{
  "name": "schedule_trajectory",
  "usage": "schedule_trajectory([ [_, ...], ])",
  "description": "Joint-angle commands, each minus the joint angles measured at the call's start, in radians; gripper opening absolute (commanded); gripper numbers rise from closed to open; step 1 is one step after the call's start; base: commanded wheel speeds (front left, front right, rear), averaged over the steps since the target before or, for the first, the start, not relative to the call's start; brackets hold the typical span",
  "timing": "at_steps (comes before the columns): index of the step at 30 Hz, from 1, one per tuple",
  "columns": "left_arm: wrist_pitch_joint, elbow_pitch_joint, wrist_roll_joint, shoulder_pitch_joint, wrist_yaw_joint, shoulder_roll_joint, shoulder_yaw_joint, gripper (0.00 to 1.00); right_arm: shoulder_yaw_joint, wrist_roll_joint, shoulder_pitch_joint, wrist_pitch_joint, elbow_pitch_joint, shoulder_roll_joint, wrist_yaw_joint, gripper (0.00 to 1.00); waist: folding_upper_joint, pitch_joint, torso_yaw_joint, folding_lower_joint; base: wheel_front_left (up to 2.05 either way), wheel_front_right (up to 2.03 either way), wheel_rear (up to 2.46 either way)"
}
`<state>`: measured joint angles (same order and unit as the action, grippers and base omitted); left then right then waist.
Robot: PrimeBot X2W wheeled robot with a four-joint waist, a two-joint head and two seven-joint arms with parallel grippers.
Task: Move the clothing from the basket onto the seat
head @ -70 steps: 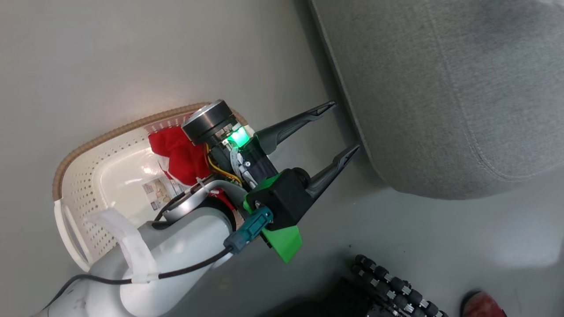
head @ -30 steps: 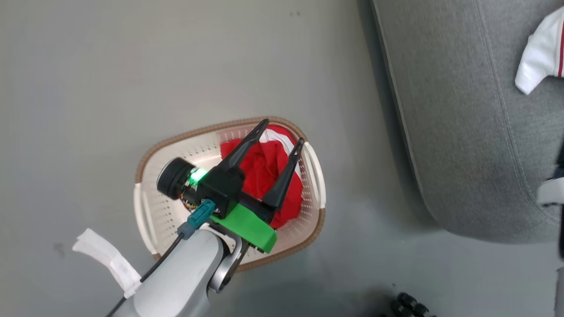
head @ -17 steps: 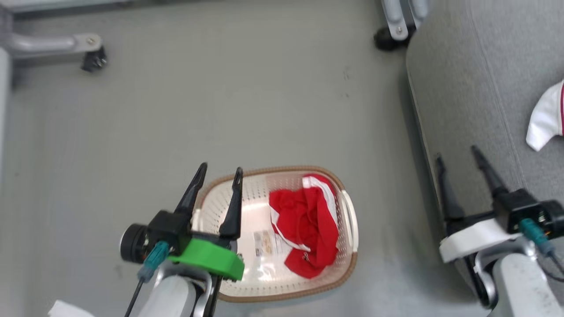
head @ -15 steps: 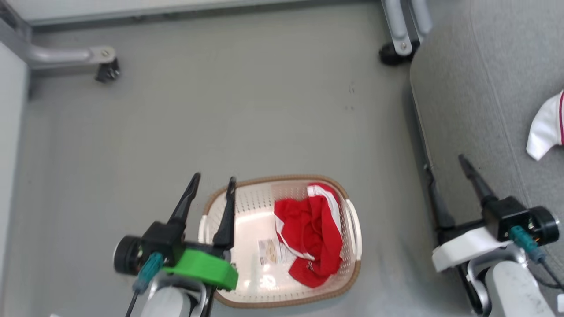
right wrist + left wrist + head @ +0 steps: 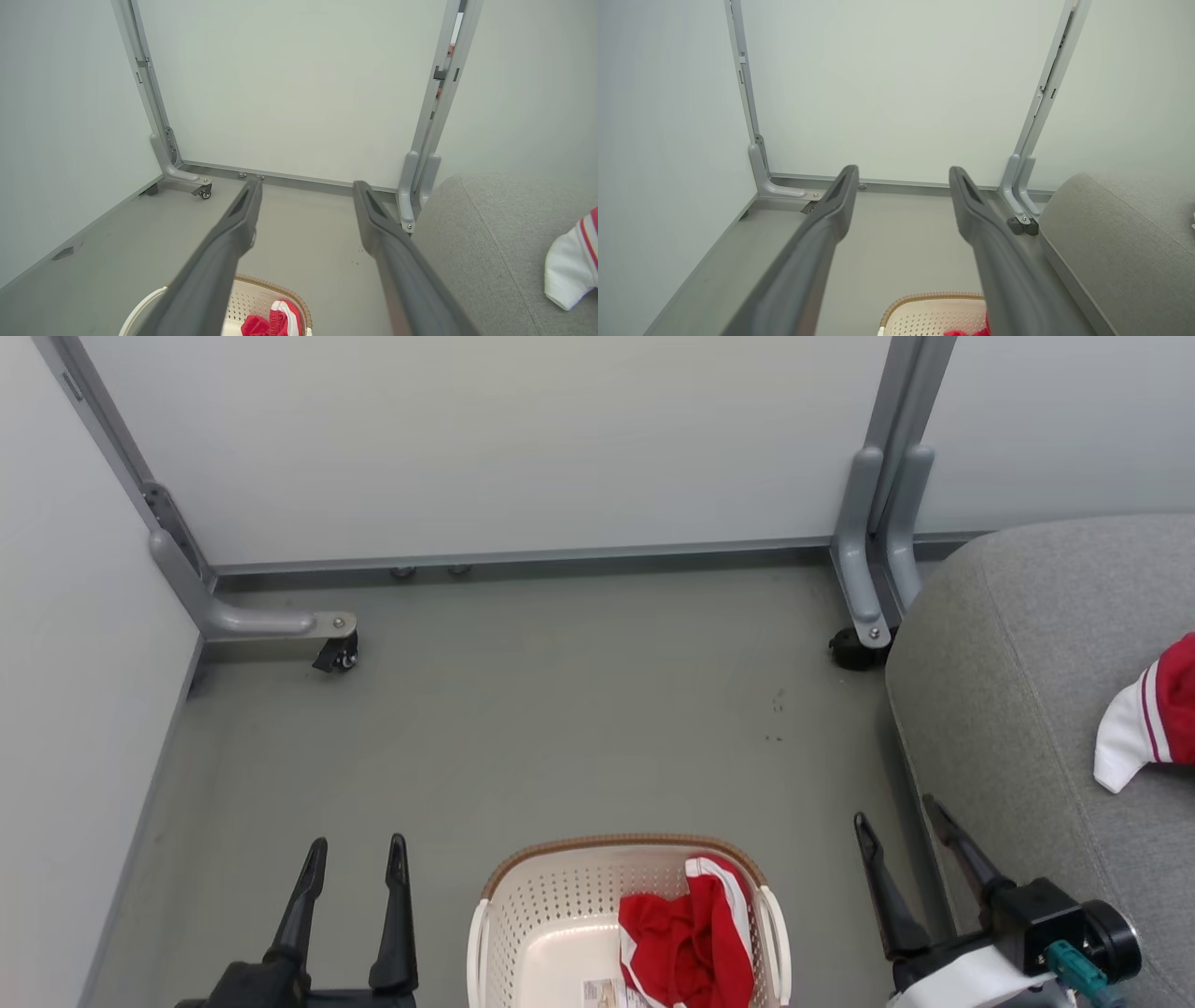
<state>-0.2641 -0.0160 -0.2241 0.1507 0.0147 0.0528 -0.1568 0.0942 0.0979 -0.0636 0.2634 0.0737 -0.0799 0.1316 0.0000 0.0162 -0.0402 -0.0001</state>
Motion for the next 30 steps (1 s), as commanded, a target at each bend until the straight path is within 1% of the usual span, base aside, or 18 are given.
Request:
schedule_trajectory([
  [1,0.000,0.016,0.015,0.041,0.009,0.000,0.013,1.00,0.008,0.006,-0.030,0.002,0.009,0.001,-0.002,1.00,0.0000,0.068,-0.001,0.0001,0.00,0.00,0.00],
  [4,0.000,0.044,0.020,0.093,0.020,-0.002,0.029,1.00,0.021,0.008,-0.049,0.002,0.007,0.005,-0.002,1.00,0.0000,0.082,0.012,0.0001,0.00,0.00,0.00],
  [11,0.000,0.057,0.014,0.150,0.015,-0.002,0.044,1.00,0.003,-0.010,-0.098,0.002,-0.031,0.015,-0.002,1.00,0.0000,0.092,0.021,0.0001,0.00,0.00,0.00],
  [17,0.000,0.047,0.007,0.146,0.013,-0.002,0.050,1.00,-0.014,-0.012,-0.127,0.002,-0.040,0.021,-0.002,1.00,0.0000,0.098,0.023,0.0001,0.00,0.00,0.00],
  [20,0.000,0.040,0.000,0.141,0.020,-0.002,0.047,1.00,-0.022,-0.013,-0.128,0.002,-0.042,0.024,-0.002,1.00,0.0000,0.098,0.024,0.0001,0.00,0.00,0.00],
  [27,0.000,0.024,0.019,0.127,0.038,-0.002,0.046,1.00,-0.020,-0.016,-0.120,0.002,-0.031,0.027,-0.002,1.00,0.0000,0.100,0.025,0.0001,0.00,0.00,0.00],
  [30,0.000,0.021,0.023,0.124,0.038,-0.002,0.048,1.00,-0.018,-0.018,-0.119,0.002,-0.031,0.028,-0.002,1.00,0.0000,0.102,0.026,0.0001,0.00,0.00,0.00],
])
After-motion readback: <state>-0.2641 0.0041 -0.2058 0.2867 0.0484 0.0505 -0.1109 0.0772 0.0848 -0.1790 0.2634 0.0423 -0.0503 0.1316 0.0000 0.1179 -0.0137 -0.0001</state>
